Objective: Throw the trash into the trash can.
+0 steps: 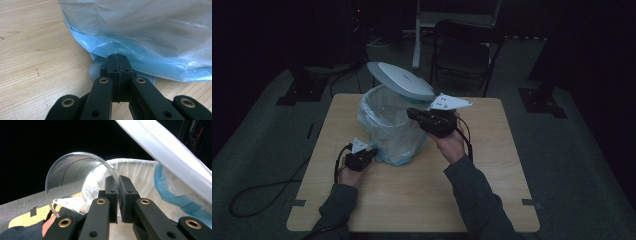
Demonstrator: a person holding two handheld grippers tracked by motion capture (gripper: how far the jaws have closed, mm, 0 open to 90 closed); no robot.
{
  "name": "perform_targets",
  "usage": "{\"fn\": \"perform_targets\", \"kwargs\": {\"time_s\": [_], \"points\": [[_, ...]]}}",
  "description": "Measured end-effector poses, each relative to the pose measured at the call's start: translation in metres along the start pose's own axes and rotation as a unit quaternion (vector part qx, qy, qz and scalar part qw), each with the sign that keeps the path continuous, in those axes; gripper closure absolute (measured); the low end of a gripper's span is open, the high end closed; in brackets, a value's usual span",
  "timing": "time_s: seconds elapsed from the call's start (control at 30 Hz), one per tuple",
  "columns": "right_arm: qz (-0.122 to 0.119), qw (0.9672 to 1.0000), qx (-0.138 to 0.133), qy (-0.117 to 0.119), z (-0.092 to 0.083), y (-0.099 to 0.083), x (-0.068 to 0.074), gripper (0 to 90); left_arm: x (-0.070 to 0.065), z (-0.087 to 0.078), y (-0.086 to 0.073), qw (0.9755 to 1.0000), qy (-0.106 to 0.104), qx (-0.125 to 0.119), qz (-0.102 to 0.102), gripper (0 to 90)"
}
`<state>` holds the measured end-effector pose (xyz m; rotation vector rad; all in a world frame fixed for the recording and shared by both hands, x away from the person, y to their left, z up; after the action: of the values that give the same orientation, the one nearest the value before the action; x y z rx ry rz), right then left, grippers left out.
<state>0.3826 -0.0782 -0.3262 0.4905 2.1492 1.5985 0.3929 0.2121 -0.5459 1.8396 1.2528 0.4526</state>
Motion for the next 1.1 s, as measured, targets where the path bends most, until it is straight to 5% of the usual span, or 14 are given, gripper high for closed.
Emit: {"fn": "perform_targets", "kwargs": {"time_s": [1.1], "points": [[0.021,0.9997,-0.008,-0.012,0.0091,0.0026,-0.0073,86.0,-0.0001,0.0,0.0,1.0,0.0,0.0,0.0,90.0]]}}
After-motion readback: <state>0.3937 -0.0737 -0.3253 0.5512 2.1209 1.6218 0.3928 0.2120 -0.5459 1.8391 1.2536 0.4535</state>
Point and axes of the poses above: each handheld gripper's, and its own axes: z roughly forward along the jaws, y roughly out of its top, x roughly to its left, the point moved 1 cm from there along z, roughly forward along the jaws, and after that the axes turned 9 degrees about -z, right-handed, at the moved point
